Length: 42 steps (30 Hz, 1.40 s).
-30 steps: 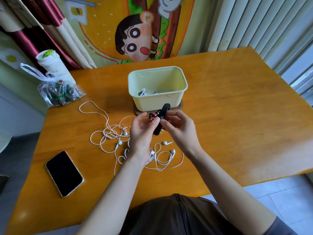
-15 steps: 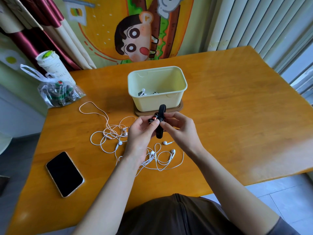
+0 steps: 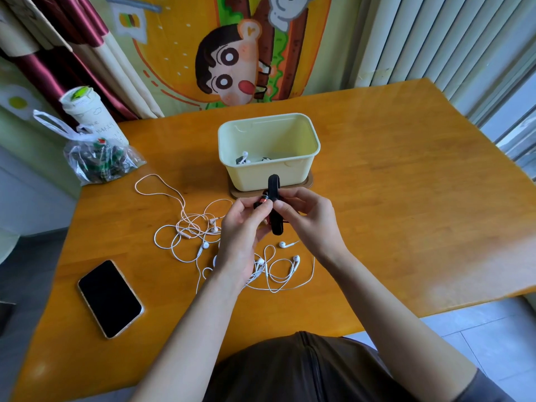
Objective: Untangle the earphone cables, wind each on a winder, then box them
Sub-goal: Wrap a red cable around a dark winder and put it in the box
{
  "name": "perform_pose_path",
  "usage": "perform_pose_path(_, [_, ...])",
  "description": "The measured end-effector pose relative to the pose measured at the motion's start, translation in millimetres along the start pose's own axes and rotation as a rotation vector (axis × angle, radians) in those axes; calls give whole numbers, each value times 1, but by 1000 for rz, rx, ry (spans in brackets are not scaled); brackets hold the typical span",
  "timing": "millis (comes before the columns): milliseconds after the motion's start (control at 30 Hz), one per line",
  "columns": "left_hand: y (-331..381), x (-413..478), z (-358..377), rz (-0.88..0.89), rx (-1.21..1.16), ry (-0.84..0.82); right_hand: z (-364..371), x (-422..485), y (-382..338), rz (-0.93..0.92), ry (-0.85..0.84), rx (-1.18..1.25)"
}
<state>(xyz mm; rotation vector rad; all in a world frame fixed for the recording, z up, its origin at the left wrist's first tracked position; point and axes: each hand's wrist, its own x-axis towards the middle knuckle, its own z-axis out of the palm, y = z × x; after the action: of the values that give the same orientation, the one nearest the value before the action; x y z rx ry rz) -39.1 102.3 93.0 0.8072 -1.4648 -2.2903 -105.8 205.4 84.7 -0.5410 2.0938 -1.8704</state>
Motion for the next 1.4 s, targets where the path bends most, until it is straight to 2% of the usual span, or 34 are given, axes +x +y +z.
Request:
perform_pose_path(333, [1,-1,1,75,66,20,0,5,-1,75,0,108])
perform_pose_path(600, [-1,5,-4,16,76,-22,-4,4,0,143,-27,252])
perform_pose_path(900, [1,7,-7,3,110,-5,4,0,1,127,-14,246])
perform_pose_path(1400, [7,2,-6,40,164,-89,0,0,0,75,-64,167])
